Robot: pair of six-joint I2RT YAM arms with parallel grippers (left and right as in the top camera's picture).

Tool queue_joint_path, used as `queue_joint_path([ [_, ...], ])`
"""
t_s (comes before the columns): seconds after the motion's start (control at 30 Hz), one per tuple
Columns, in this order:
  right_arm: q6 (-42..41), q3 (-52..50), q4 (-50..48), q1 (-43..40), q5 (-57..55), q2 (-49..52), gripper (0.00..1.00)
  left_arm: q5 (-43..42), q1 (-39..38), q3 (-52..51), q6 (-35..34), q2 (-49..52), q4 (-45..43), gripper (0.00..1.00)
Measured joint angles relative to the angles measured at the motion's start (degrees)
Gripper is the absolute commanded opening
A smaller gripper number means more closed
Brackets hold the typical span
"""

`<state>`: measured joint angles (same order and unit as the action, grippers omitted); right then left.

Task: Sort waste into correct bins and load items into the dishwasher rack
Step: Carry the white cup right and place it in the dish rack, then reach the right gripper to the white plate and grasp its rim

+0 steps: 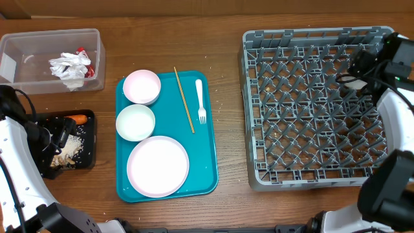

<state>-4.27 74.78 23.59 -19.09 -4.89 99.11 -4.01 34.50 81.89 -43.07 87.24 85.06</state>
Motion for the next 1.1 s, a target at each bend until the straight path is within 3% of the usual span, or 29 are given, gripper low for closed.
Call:
queue_joint_path([
  [0.33,-0.2,0.0,0.7,0.1,2.1,0.7,0.79,0.0,0.0,0.0,0.0,0.0,0.0,1.0],
  [0.53,-1.9,0.0,0.9,3.9,10.2,-8.2,0.8,0.0,0.0,0.0,0.0,0.0,0.0,1.0],
  [0.63,-2.8,0.0,0.7,11.0,14.2,-15.3,0.84,0.0,0.0,0.0,0.0,0.0,0.0,1.0],
  [0.73,-4.0,0.2,1.7,22.5,16.6,-19.9,1.0,0.0,0.0,0.0,0.0,0.0,0.0,1.0],
  [1.0,-4.2,0.3,4.7,50.2,20.7,-15.9,1.0,0.0,0.0,0.0,0.0,0.0,0.0,1.0],
  [1.1,-4.3,0.3,6.8,56.8,21.2,-11.2,0.98,0.0,0.0,0.0,0.0,0.0,0.0,1.0],
])
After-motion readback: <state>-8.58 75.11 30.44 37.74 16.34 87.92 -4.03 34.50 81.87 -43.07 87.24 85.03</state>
